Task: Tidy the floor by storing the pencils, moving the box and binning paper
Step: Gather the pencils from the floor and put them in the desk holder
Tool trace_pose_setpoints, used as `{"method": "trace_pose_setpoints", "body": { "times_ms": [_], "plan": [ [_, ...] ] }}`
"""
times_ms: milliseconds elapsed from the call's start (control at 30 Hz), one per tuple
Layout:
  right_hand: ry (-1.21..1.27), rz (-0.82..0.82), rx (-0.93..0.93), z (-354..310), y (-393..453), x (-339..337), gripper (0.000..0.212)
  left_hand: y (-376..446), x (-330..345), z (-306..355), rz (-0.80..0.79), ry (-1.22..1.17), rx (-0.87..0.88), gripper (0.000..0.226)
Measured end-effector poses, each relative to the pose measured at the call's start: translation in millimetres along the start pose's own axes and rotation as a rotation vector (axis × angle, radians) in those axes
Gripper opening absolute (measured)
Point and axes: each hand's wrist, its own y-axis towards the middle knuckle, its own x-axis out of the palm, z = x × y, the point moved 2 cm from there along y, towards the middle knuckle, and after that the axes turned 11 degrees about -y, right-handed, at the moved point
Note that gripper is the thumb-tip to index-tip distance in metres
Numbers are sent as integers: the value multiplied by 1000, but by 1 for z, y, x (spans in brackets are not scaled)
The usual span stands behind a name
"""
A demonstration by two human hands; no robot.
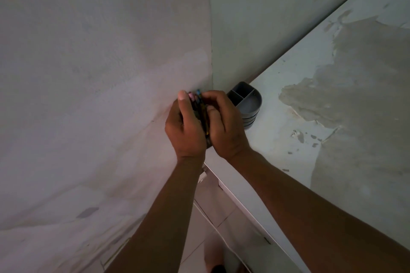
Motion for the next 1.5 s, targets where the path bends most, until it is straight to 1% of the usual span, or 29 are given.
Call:
{"method": "trace_pose_setpoints", "body": {
  "times_ms": [100,200,367,500,633,767,900,1033,1100,1200,1333,1433,1500],
  "plan": [
    [-90,-10,-24,-5,-12,-6,32,-4,-4,8,-24,117,37,36],
    [-194,21,-82,-18,-25,-17,32,-11,-11,22,-51,213,70,31],
    [-329,84,-195,-47,-44,-29,35,-28,-30,49,-98,481,163,37],
    [-326,94,-231,-80,-66,-23,31,-53,-65,76,-67,561,184,37],
    [-325,28,-276,-106,-93,-1,29,-74,-115,100,-5,646,186,37],
    [-325,-99,-258,-124,-128,36,32,-96,-168,116,42,714,166,34],
    [-330,-206,-231,-136,-167,73,35,-124,-225,122,71,768,106,32],
    [-356,-333,-238,-155,-228,125,34,-164,-307,129,129,833,53,37],
    [-378,-393,-246,-164,-260,148,36,-184,-350,129,123,913,34,41],
    [-443,-475,-295,-177,-314,186,38,-217,-419,130,93,1076,56,48],
    [-576,-574,-415,-184,-384,238,46,-259,-505,127,75,1249,53,54],
    [-657,-612,-426,-180,-430,272,48,-284,-561,117,64,1334,25,54],
    [-690,-633,-416,-172,-456,293,48,-295,-592,103,66,1351,-12,54]
  ]
}}
